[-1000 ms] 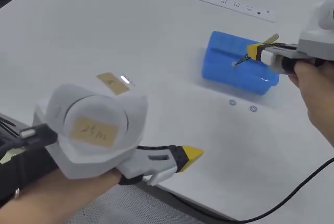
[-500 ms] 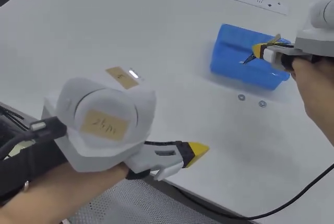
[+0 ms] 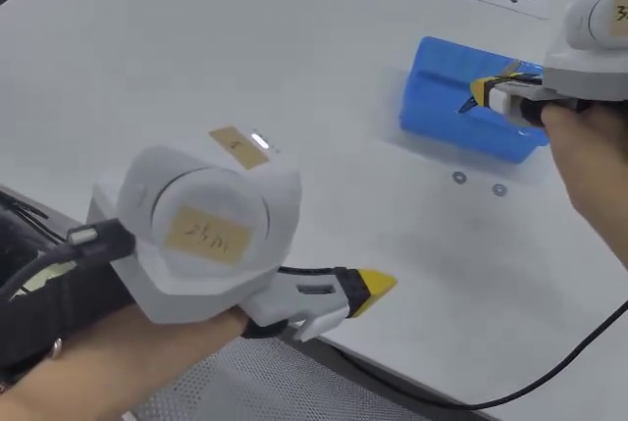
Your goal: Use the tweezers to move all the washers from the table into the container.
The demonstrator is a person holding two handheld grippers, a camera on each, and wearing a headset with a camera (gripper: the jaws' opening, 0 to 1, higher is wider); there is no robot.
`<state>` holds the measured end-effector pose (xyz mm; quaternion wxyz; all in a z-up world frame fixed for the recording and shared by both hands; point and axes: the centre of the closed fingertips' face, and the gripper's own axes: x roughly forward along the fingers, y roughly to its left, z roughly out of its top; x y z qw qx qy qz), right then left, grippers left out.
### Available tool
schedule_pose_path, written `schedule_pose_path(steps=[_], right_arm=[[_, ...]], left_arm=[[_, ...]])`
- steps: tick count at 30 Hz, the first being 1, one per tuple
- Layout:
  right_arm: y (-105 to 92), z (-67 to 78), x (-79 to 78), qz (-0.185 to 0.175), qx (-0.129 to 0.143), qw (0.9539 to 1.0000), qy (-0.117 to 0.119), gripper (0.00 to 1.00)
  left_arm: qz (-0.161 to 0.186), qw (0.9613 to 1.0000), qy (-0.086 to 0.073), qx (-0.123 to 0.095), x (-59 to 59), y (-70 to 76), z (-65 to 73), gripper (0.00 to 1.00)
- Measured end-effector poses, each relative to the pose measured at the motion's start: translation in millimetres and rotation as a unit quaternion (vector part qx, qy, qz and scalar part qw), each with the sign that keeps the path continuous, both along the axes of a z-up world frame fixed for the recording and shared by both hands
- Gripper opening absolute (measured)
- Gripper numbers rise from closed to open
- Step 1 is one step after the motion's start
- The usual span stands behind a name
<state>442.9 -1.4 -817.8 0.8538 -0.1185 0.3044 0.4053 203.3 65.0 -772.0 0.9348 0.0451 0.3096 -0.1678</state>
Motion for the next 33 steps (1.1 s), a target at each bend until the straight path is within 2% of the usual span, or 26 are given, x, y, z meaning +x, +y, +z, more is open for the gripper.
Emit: schedule_pose_path(steps=[3, 7, 16, 18, 23, 30, 33], right_arm=[[0.2, -0.3, 0.6, 0.003, -0.001, 1.0000, -0.004, 0.02], [0.4, -0.9, 1.3, 0.006, -0.006, 0.9999, -0.006, 0.02], [0.8, -0.1, 2.1, 0.001, 0.005, 1.0000, 0.008, 0.03], [0.1, 1.8, 0.7, 0.002, 0.004, 1.0000, 0.003, 0.03], [-1.5, 17.7, -8.7, 0.016, 0.009, 0.9997, -0.019, 0.03], [-9.3, 53.2, -27.0, 0.024, 0.045, 0.9981, -0.036, 0.03], [-12.7, 61.1, -37.2, 0.030, 0.050, 0.9974, -0.042, 0.03]], left_arm=[[0.000, 1.0000, 0.001, -0.003, -0.6, 0.1, -0.6, 0.98], [-0.006, 1.0000, 0.003, 0.004, -2.1, 0.5, -2.4, 0.98], [-0.006, 0.9999, 0.002, 0.009, -1.5, 0.3, 0.2, 0.98], [-0.005, 0.9999, 0.001, 0.010, -1.4, 0.4, 1.8, 0.98], [-0.001, 1.0000, -0.004, 0.008, -0.1, 1.3, 6.2, 0.98], [-0.004, 0.9999, -0.004, 0.014, 1.6, 0.1, 5.5, 0.98], [-0.006, 0.9999, -0.004, 0.014, 2.1, -1.5, 5.6, 0.98]])
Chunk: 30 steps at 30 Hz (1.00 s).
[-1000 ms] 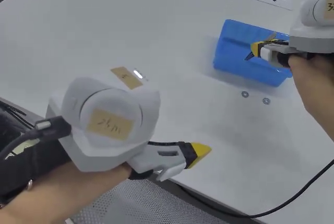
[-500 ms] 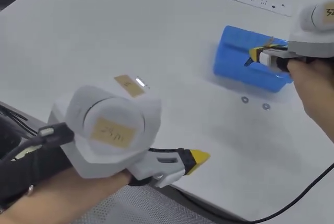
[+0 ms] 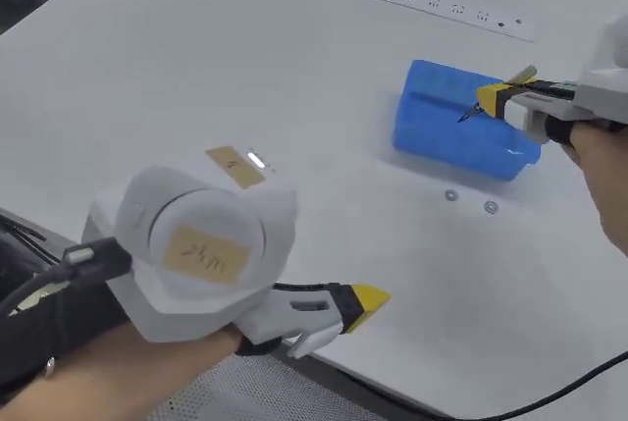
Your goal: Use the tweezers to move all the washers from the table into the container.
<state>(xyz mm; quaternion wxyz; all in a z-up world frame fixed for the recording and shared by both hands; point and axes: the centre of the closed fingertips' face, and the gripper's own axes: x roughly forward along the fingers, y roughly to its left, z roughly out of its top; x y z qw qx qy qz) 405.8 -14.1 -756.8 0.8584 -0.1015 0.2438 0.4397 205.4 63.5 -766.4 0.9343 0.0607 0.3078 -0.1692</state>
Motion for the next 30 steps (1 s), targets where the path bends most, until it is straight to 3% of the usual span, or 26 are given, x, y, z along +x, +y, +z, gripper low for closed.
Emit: schedule_pose_path(steps=[5, 9, 15, 21, 30], right_arm=[[-6.2, -0.4, -17.4, 0.009, -0.001, 1.0000, 0.002, 0.03], [-9.8, -15.3, -27.8, 0.017, -0.022, 0.9996, 0.009, 0.03], [-12.1, -45.5, -39.4, 0.021, -0.041, 0.9980, 0.042, 0.03], [-15.5, -61.4, -41.2, 0.019, -0.063, 0.9963, 0.055, 0.03], [-14.9, -62.6, -43.6, 0.020, -0.060, 0.9958, 0.067, 0.03]], left_arm=[[-0.002, 1.0000, -0.001, 0.000, 0.6, -2.0, -0.6, 0.97], [-0.003, 1.0000, -0.001, 0.000, 0.7, -2.8, -1.6, 0.97], [-0.005, 1.0000, 0.000, 0.003, -0.8, -1.8, -2.6, 0.97], [-0.003, 1.0000, 0.002, 0.003, -2.8, 1.1, -3.5, 0.97], [-0.004, 1.0000, 0.003, 0.001, -2.9, -1.3, -4.3, 0.97]])
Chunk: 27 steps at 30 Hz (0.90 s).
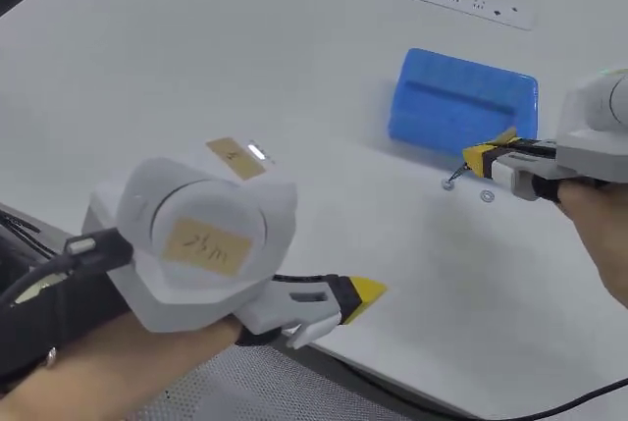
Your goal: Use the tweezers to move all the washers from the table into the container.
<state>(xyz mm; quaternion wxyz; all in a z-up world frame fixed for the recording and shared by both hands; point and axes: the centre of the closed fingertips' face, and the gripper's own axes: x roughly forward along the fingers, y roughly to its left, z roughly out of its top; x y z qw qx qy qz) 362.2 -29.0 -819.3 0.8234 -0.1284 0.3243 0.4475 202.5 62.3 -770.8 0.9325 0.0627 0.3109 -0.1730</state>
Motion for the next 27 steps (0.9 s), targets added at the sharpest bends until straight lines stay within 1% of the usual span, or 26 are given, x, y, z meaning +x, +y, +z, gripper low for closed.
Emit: schedule_pose_path(steps=[2, 5, 7, 10, 11, 18, 22, 27], right_arm=[[-0.5, -0.1, 0.7, 0.003, -0.005, 1.0000, -0.007, 0.03], [-1.5, 0.7, 1.2, 0.002, -0.008, 1.0000, -0.004, 0.03], [-1.6, 2.8, 1.0, 0.004, -0.008, 0.9999, -0.008, 0.03], [-3.6, 0.1, 0.8, 0.010, -0.021, 0.9997, -0.012, 0.03], [-3.5, 0.6, 1.2, 0.011, -0.020, 0.9996, -0.014, 0.03], [-3.2, 1.6, 0.9, 0.006, -0.013, 0.9999, -0.002, 0.03], [-3.6, 0.5, 1.4, 0.007, -0.017, 0.9998, -0.005, 0.03], [-4.0, 0.3, 3.2, 0.004, -0.014, 0.9999, 0.001, 0.03]], left_arm=[[-0.001, 1.0000, -0.001, 0.002, 0.2, -0.4, 0.4, 0.97], [-0.001, 1.0000, -0.001, 0.002, 0.3, 0.1, 1.2, 0.97], [0.000, 1.0000, -0.002, 0.003, 0.1, 1.4, 1.4, 0.97], [0.002, 1.0000, 0.000, 0.002, -0.5, 2.6, 0.6, 0.97], [0.002, 1.0000, 0.000, 0.003, -0.7, 2.6, 0.3, 0.97], [0.001, 1.0000, -0.001, 0.004, -0.2, 1.8, 1.4, 0.97], [0.001, 1.0000, 0.001, 0.005, -0.1, 1.9, 0.4, 0.97], [-0.001, 1.0000, 0.001, 0.006, 0.1, 1.8, 0.2, 0.96]])
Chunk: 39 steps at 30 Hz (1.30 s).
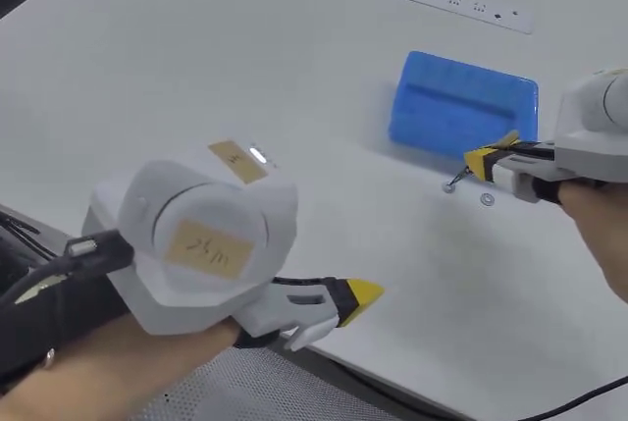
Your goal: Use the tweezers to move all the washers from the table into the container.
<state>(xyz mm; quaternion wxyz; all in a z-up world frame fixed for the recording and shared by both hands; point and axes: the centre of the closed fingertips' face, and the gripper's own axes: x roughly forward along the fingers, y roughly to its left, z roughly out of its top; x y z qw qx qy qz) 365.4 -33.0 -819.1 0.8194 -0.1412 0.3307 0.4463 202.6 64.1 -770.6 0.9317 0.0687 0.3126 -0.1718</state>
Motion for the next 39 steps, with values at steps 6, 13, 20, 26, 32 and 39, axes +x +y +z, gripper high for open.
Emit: schedule_pose_path(steps=[6, 13, 20, 26, 32, 39], right_arm=[[-0.4, -0.4, -1.3, 0.003, -0.008, 1.0000, 0.002, 0.03], [-1.5, -0.3, -1.6, 0.002, -0.010, 0.9999, 0.006, 0.03], [-3.8, -1.8, -3.0, -0.002, -0.010, 0.9998, 0.016, 0.03], [-3.4, -0.9, -4.0, 0.000, -0.014, 0.9997, 0.018, 0.03], [-5.6, -4.5, -7.4, 0.002, -0.023, 0.9995, 0.023, 0.03], [-4.1, -4.7, -5.4, -0.002, -0.028, 0.9992, 0.027, 0.03]], left_arm=[[0.000, 1.0000, 0.001, 0.000, 0.9, 1.0, -0.4, 0.96], [0.000, 1.0000, 0.000, 0.000, 1.4, 0.1, -0.3, 0.96], [0.000, 1.0000, 0.001, 0.002, 0.3, 1.2, -1.0, 0.96], [0.001, 1.0000, 0.000, 0.001, 0.3, 0.8, -1.3, 0.96], [0.000, 1.0000, -0.001, -0.001, 0.6, -0.6, -1.2, 0.96], [0.001, 1.0000, -0.001, 0.000, 0.0, 1.9, -1.9, 0.96]])
